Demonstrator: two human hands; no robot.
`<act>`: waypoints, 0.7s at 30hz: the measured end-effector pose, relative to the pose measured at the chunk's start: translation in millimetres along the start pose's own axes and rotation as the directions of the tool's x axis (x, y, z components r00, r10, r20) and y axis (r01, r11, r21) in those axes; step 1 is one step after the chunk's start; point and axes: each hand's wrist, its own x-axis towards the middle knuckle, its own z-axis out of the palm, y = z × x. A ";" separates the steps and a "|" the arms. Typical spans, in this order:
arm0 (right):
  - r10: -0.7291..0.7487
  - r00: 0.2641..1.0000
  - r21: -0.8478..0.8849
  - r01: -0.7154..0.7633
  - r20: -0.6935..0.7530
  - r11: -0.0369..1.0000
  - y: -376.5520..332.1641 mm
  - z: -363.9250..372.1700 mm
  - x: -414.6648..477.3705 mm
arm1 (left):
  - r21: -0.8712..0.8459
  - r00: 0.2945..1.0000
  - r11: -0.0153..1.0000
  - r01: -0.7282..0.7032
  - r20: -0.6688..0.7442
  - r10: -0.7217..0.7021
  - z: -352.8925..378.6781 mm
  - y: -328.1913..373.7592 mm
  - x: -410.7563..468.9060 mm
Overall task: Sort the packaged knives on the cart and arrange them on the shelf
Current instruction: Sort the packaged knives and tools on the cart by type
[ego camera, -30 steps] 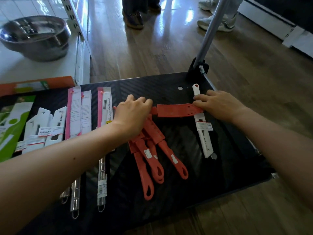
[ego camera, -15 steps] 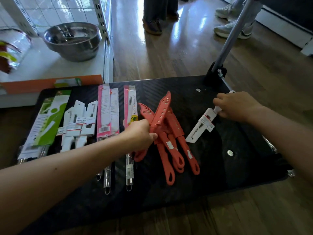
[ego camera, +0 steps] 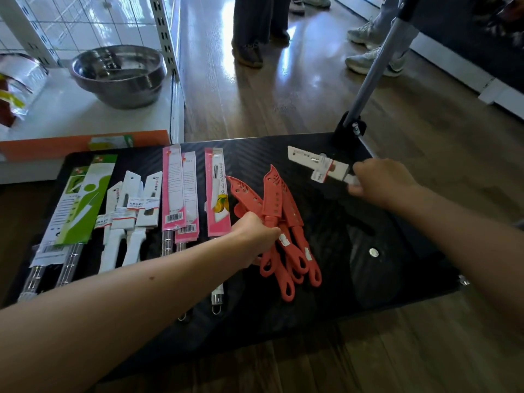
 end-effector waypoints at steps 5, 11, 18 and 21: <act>0.043 0.997 0.346 -0.061 0.059 0.936 -35.2 -2.8 -8.3 | 0.115 0.999 0.993 0.001 0.047 -0.007 -7.5 2.8 -5.4; 0.047 0.990 0.694 -0.127 0.133 0.709 -82.0 -21.5 -9.1 | 0.234 0.999 0.972 -0.020 0.046 0.010 -37.1 11.0 -10.1; 0.017 0.993 0.767 -0.098 0.113 0.634 -148.1 -40.1 -6.4 | 0.298 0.999 0.954 -0.018 -0.034 0.029 -102.1 -3.9 -13.7; -0.033 0.992 0.800 -0.077 0.120 0.595 -184.0 -48.2 -7.1 | 0.311 0.996 0.950 -0.025 -0.070 0.049 -129.7 -15.3 -14.1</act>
